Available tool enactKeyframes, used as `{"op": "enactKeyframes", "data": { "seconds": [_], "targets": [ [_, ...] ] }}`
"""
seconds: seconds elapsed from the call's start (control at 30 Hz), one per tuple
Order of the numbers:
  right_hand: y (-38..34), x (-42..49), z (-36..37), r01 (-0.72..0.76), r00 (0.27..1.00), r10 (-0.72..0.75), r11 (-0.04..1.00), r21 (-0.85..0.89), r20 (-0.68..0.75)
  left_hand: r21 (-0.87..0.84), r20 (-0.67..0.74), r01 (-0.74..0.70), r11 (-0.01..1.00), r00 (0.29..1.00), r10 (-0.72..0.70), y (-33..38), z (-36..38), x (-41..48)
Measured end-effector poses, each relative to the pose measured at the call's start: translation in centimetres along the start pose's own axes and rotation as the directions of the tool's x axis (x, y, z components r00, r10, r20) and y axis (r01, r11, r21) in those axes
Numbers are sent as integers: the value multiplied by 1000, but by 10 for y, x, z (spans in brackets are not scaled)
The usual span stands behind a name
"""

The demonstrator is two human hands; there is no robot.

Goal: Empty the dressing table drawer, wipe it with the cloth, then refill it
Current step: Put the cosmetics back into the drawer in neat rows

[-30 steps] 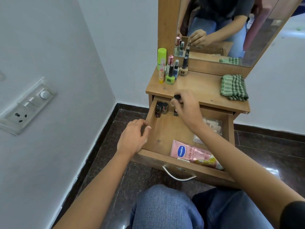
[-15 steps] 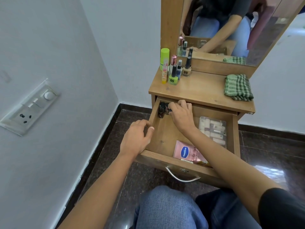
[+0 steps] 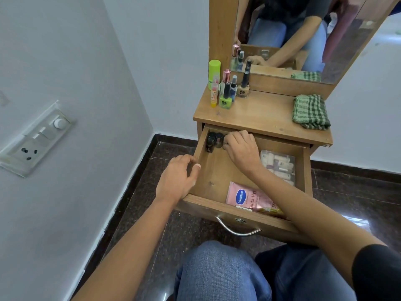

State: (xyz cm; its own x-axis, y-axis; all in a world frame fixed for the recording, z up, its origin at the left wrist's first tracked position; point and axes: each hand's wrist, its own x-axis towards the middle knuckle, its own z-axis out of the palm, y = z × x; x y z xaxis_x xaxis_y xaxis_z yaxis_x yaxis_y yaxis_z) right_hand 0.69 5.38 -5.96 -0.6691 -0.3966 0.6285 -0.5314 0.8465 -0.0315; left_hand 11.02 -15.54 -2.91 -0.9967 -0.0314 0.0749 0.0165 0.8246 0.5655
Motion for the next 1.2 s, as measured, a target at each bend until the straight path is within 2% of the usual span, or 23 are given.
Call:
{"op": "enactKeyframes", "data": {
  "seconds": [0.03, 0.1, 0.17, 0.2, 0.3, 0.5, 0.63, 0.97, 1.1, 1.2],
  "targets": [
    [1, -7, -2, -46, 999, 45, 998, 43, 12, 0, 1, 1, 1000, 1000, -1, 0, 0, 0],
    [2, -21, -5, -278, 959, 264, 945, 172, 103, -6, 3, 0, 1000, 1000, 0, 0, 0, 1],
    [4, -31, -3, -562, 825, 512, 787, 254, 240, -12, 5, -4, 1000, 1000, 4, 1, -1, 0],
    [5, -33, -2, -653, 756, 585, 707, 271, 294, -10, 5, -5, 1000, 1000, 5, 1, -1, 0],
    [5, -31, 5, -779, 627, 666, 538, 322, 404, -7, 8, -3, 1000, 1000, 3, 1, -1, 0],
    [-5, -17, 20, -888, 455, 765, 352, 296, 455, -1, 4, -2, 1000, 1000, 2, 1, -1, 0],
    [-14, -7, 23, -914, 397, 805, 306, 265, 441, -1, 7, -4, 1000, 1000, 4, 0, -1, 0],
    [-28, 7, 18, -950, 306, 856, 246, 192, 418, -4, 4, -6, 1000, 1000, 6, 1, -2, 1],
    [-28, 8, 16, -950, 307, 848, 243, 198, 431, -6, -2, -6, 1000, 1000, 6, 0, -1, 1],
    [-25, 5, 15, -940, 335, 831, 260, 223, 443, -10, -8, -7, 1000, 1000, 7, 0, -1, 0]
  ]
}}
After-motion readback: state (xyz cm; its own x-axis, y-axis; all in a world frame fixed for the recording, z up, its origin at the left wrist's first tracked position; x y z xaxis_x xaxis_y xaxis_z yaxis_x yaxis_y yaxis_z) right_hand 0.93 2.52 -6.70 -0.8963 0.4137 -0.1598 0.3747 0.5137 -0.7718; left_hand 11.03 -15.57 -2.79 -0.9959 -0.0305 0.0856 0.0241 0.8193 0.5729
